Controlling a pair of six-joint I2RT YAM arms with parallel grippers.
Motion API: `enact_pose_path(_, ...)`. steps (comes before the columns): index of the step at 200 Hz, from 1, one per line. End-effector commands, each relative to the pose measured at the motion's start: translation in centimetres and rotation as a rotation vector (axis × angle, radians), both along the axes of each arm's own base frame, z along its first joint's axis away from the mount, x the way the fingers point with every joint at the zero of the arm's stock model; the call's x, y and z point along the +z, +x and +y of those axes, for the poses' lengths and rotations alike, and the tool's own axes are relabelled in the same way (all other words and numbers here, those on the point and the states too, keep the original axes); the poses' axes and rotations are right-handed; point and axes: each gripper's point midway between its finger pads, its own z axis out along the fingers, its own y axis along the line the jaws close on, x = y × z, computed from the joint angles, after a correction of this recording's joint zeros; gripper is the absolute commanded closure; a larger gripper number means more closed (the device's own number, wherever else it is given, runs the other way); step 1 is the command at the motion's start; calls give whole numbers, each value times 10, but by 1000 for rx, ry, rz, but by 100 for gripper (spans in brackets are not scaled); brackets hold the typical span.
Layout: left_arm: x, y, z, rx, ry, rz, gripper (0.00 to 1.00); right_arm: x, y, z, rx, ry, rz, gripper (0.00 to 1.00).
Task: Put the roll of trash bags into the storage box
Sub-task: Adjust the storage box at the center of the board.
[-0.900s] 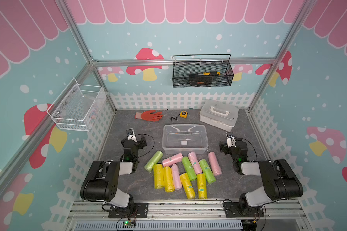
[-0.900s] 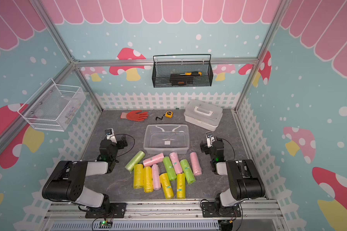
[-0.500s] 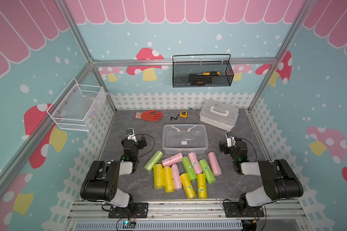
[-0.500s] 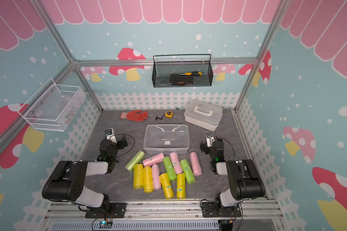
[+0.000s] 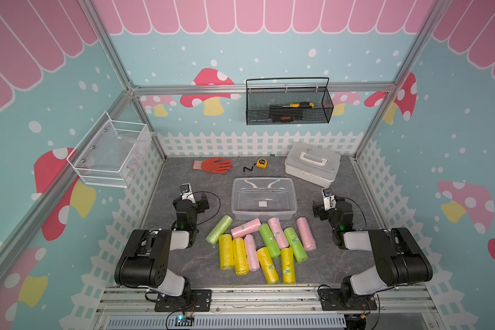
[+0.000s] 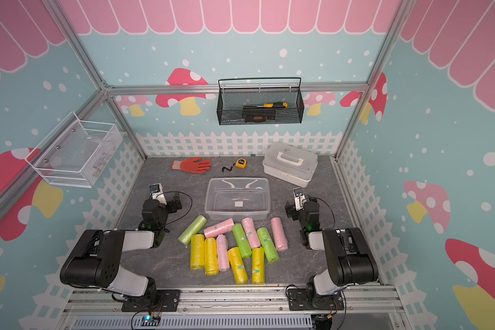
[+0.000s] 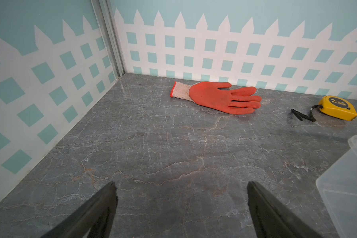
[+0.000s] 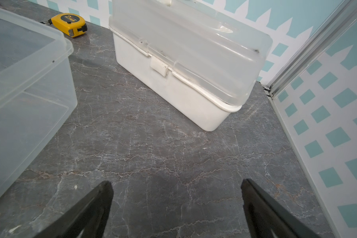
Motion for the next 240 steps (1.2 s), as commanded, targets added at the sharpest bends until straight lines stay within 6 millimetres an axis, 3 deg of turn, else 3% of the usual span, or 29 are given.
enact_pose_path(1,-2,2,-3,-18,12,8,1,4,2,0,2,-4,-14,1)
enact_pose_path(26,-1,2,-2,-11,19,6,1,8,2,1,6,-6,-26,1)
enact_pose_path(42,15,1,7,86,47,26,1,20,1,-11,-69,-5,6,1)
enact_pose_path(69,53,1,24,232,14,128,1,76,-5,-46,-323,83,19,1)
enact_pose_path(83,62,-1,25,243,21,184,1,100,-14,-45,-344,162,28,1)
enact_pose_path(95,71,-13,39,344,10,233,1,119,-26,-40,-346,246,40,1)
enact_pose_path(116,84,-33,51,425,-11,175,1,143,-43,-25,-251,313,-7,1)
enact_pose_path(136,71,-54,64,504,-94,109,1,157,-64,-34,-318,400,-39,1)
enact_pose_path(159,53,-65,81,553,-374,130,1,194,-87,-9,-170,495,-64,1)
enact_pose_path(168,49,-61,72,511,-468,166,1,202,-96,-3,-138,554,-89,1)
enact_pose_path(179,51,-51,47,388,-546,209,1,210,-105,-2,-131,622,-129,1)
enact_pose_path(196,52,-52,19,318,-638,268,1,217,-114,-5,-143,633,-147,1)
enact_pose_path(215,66,-50,-22,158,-664,296,1,202,-115,-4,-176,627,-38,1)
enact_pose_path(240,86,-43,-68,21,-536,377,2,189,-100,22,-51,611,94,1)
